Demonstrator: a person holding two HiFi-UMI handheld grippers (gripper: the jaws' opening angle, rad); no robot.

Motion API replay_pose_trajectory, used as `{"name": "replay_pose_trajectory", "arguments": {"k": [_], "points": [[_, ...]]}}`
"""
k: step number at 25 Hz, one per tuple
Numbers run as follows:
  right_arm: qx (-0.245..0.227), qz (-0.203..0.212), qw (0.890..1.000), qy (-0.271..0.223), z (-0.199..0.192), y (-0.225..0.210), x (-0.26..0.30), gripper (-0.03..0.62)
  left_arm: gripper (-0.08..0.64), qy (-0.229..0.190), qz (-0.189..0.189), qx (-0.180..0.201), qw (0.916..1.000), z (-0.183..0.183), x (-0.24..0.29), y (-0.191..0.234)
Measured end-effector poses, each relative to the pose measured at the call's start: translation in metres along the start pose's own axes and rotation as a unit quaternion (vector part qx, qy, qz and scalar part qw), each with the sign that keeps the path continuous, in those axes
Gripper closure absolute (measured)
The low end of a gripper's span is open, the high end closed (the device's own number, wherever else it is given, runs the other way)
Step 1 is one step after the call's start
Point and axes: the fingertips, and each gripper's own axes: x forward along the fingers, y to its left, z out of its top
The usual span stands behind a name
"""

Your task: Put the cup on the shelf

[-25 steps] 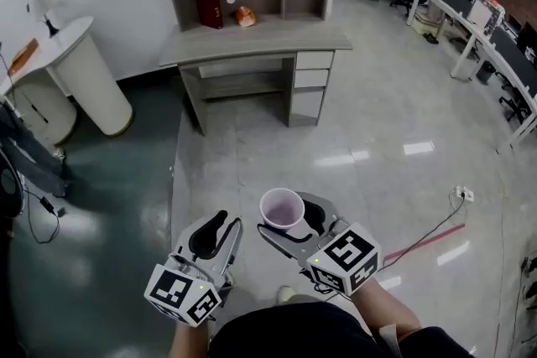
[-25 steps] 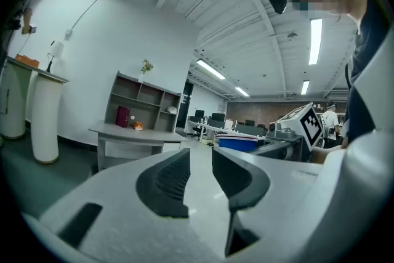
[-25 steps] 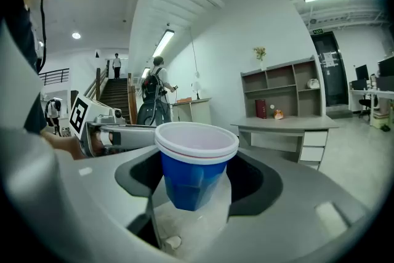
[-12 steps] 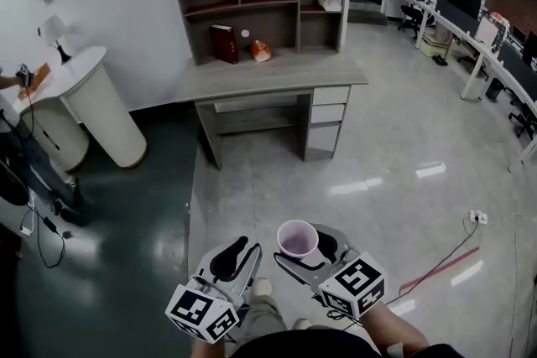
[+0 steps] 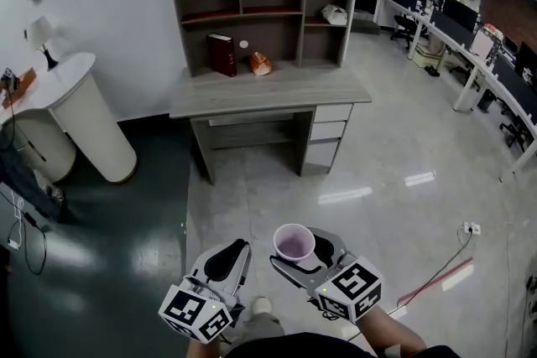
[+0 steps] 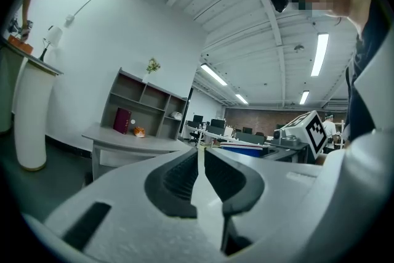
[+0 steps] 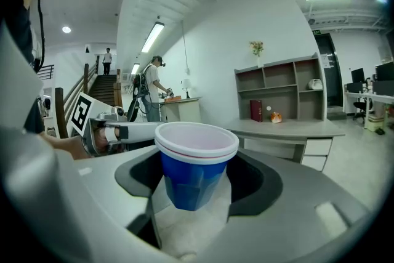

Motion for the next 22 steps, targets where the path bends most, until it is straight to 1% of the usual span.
{"name": "replay_pose_trajectory", "arguments": {"k": [5,13,18,22], "points": [[0.008,-0.007,1.0,0.002,0.009,-0.015,0.037,0.281,0.574,0.011,-0.006,0.007,0.9999,0.005,0.013,0.034],[0.013,-0.011,1.0,0.0,0.028,-0.026,0.095,0.281,0.574,0.029,-0.004,0.009,0.9995,0.016,0.02,0.094],[0.019,-0.02,1.0,-0.003,0.038,-0.036,0.118,0.281,0.574,0.045,-0.009,0.012,0.9989,0.018,0.028,0.119],[0.025,-0.02,0.999,0.007,0.036,-0.046,0.13,0.281,0.572,0.054,-0.01,0.001,0.9985,0.013,0.04,0.129]]}}
